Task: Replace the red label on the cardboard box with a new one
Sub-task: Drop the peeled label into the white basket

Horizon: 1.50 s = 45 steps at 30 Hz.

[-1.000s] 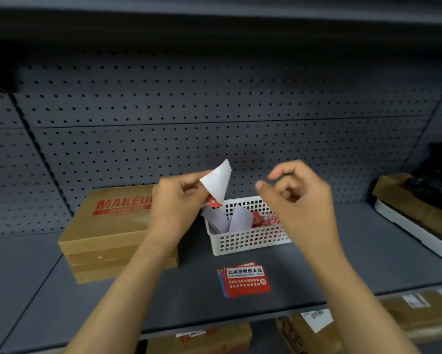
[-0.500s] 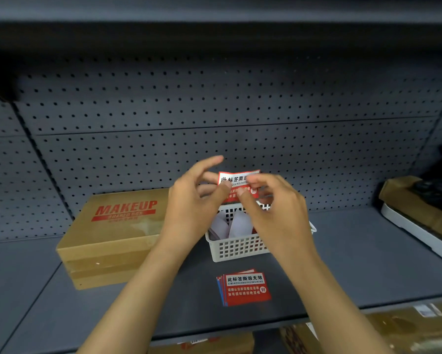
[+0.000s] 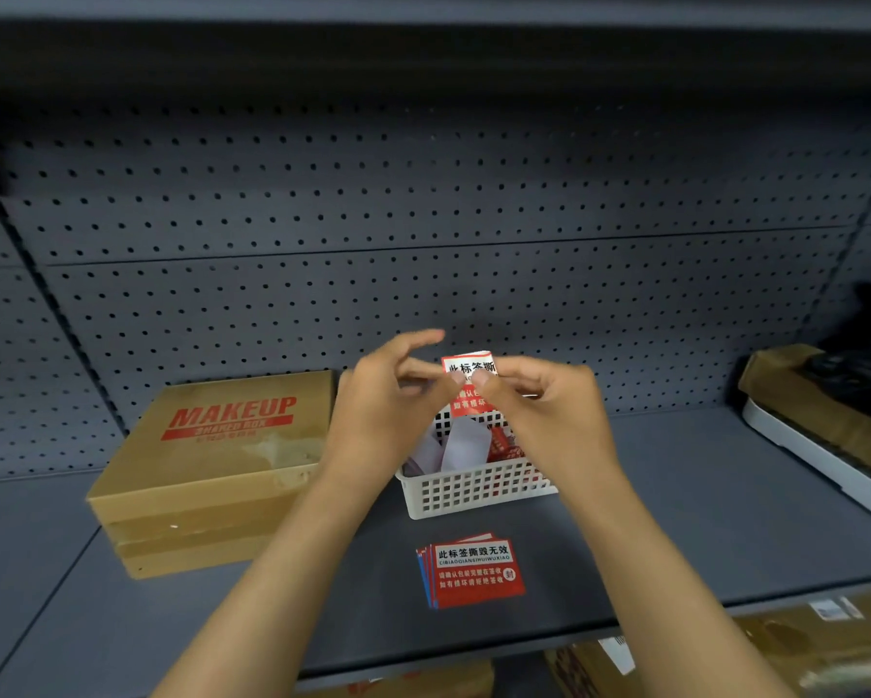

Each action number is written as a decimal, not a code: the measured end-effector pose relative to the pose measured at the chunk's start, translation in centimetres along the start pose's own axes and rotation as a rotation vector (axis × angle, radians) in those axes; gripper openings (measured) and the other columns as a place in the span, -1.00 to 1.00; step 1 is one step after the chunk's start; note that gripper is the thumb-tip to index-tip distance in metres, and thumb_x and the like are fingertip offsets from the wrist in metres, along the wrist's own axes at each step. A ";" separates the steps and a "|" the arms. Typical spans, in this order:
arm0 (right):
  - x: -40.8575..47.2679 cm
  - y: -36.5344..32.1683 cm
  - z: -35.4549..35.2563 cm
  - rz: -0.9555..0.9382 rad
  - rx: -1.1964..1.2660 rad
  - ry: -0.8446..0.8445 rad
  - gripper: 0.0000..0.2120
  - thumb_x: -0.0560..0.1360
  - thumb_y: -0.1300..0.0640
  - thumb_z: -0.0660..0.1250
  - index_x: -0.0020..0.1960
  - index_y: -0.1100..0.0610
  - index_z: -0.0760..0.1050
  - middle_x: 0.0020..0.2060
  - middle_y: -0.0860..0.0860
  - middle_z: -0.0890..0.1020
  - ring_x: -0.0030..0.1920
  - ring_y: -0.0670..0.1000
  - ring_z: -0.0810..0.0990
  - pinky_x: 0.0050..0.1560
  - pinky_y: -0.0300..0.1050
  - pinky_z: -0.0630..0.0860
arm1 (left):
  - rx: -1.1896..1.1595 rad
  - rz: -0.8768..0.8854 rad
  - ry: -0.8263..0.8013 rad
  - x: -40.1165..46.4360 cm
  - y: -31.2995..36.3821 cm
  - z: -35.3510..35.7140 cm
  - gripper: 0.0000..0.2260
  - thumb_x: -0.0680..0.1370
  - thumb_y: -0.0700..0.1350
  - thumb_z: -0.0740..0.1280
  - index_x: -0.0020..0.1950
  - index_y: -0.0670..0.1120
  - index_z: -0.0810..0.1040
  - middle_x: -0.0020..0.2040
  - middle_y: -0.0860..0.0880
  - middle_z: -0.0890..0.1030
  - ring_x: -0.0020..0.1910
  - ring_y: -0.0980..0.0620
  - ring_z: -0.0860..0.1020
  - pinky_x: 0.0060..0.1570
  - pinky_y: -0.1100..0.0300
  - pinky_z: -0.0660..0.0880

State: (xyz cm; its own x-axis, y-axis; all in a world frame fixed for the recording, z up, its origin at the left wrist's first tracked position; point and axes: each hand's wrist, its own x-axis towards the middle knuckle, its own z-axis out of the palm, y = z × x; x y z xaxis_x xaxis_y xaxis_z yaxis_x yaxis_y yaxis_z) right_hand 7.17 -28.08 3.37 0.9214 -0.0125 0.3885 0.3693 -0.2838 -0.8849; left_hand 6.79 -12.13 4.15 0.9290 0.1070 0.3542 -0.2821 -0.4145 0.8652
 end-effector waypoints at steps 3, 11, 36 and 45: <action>1.0 1.6 -0.5 0.090 -0.097 0.054 -0.92 0.52 0.09 0.46 -0.14 -0.02 0.71 -0.23 0.03 0.76 -0.21 0.02 0.74 -0.03 -0.01 0.67 | 0.231 0.052 0.040 0.3 -0.8 0.0 -0.76 0.53 0.02 0.44 0.20 0.13 0.63 -0.18 0.25 0.69 -0.06 0.24 0.65 0.12 0.24 0.57; 2.3 3.4 -0.6 0.129 -0.113 -0.193 -0.81 0.49 0.12 0.50 -0.09 -0.19 0.69 -0.31 -0.11 0.77 -0.28 -0.17 0.71 -0.15 -0.28 0.56 | 0.135 0.053 -0.209 2.4 -2.2 0.9 -0.79 0.50 -0.03 0.49 0.12 0.02 0.72 -0.08 0.18 0.71 -0.10 0.38 0.64 -0.09 0.55 0.47; 4.2 9.9 0.8 0.163 -0.371 -0.067 -0.83 0.42 -0.05 0.55 -0.03 -0.02 0.72 -0.27 -0.20 0.65 -0.17 -0.13 0.67 -0.01 -0.04 0.62 | 0.552 0.142 0.185 2.3 -5.5 -5.1 -0.81 0.63 0.03 0.28 0.09 0.08 0.69 -0.03 0.16 0.70 -0.03 0.07 0.63 -0.06 0.21 0.47; 4.4 9.7 1.6 0.169 -0.469 -0.030 -0.79 0.34 -0.03 0.61 -0.19 -0.04 0.59 -0.35 -0.13 0.63 -0.23 -0.06 0.64 -0.16 -0.05 0.54 | 0.584 0.172 0.296 -2.8 -8.4 -9.5 -0.93 0.49 0.02 0.46 -0.10 0.08 0.61 -0.37 0.08 0.50 -0.19 0.02 0.46 -0.18 0.06 0.48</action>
State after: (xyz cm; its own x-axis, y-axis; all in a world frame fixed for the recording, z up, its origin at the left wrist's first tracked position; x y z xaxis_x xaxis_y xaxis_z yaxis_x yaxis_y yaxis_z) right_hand 14.99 -29.30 -3.92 0.9693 -0.0705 0.2357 0.1259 -0.6811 -0.7212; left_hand 4.23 -0.34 -0.71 0.7541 0.2047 0.6241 -0.1671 -0.8592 0.4837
